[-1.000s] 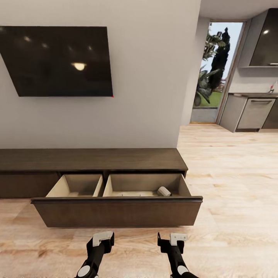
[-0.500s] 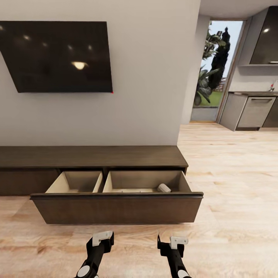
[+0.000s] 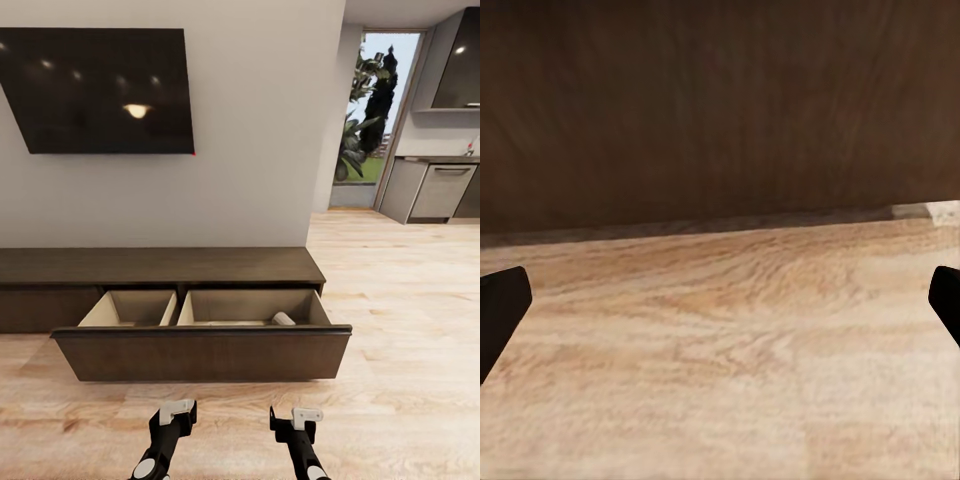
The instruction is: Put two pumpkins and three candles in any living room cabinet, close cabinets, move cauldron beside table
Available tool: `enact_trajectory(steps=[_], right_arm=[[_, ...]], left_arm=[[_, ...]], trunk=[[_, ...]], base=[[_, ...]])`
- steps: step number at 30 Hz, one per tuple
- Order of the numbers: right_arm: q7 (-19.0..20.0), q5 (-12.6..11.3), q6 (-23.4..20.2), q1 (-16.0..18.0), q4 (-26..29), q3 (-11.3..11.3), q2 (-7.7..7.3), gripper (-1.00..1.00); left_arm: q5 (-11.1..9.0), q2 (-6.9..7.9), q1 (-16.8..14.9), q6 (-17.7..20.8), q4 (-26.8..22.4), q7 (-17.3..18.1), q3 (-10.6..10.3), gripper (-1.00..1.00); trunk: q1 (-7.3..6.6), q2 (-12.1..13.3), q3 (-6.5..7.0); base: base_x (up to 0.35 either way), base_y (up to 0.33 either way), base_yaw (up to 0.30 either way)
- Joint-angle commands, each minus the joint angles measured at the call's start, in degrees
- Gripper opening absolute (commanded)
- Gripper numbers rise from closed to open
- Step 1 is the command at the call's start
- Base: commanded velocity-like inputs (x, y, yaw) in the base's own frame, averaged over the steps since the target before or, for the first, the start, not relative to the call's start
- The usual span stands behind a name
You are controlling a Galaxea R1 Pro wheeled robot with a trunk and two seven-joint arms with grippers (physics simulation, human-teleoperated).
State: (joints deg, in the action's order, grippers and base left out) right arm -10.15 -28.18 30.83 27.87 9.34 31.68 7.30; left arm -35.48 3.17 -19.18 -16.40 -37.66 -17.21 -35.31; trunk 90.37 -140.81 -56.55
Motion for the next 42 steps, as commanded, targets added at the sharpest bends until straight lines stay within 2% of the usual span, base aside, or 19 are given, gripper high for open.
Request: enact_trajectory(steps=[1,11,31,42], right_arm=[[-0.5,-0.1,0.1,0.0,0.0,0.5,0.0,1.0],[-0.4,-0.1,0.1,0.0,0.0,0.5,0.0,1.0],[-0.3,-0.1,0.1,0.0,0.0,0.5,0.0,1.0],[-0.3,-0.1,0.1,0.1,0.0,0.5,0.0,1.0]], left_arm=[[-0.5,0.08,-0.1,-0.3,0.0,-0.5,-0.5,1.0],[-0.8,0.0,-0.1,-0.2,0.0,-0.4,-0.7,1.0],[-0.8,-0.01,-0.1,-0.1,0.0,-0.5,-0.7,1.0],[-0.8,-0.01,-0.1,-0.1,0.0,-0.5,-0.7,1.0]], trunk=[[-0.01,0.0,-0.05],[-0.01,0.0,-0.05],[-0.01,0.0,-0.05],[-0.01,0.0,-0.05]], base=[[0.0,0.0,0.0],[0.033,0.0,0.0],[0.299,0.0,0.0],[0.127,0.0,0.0]])
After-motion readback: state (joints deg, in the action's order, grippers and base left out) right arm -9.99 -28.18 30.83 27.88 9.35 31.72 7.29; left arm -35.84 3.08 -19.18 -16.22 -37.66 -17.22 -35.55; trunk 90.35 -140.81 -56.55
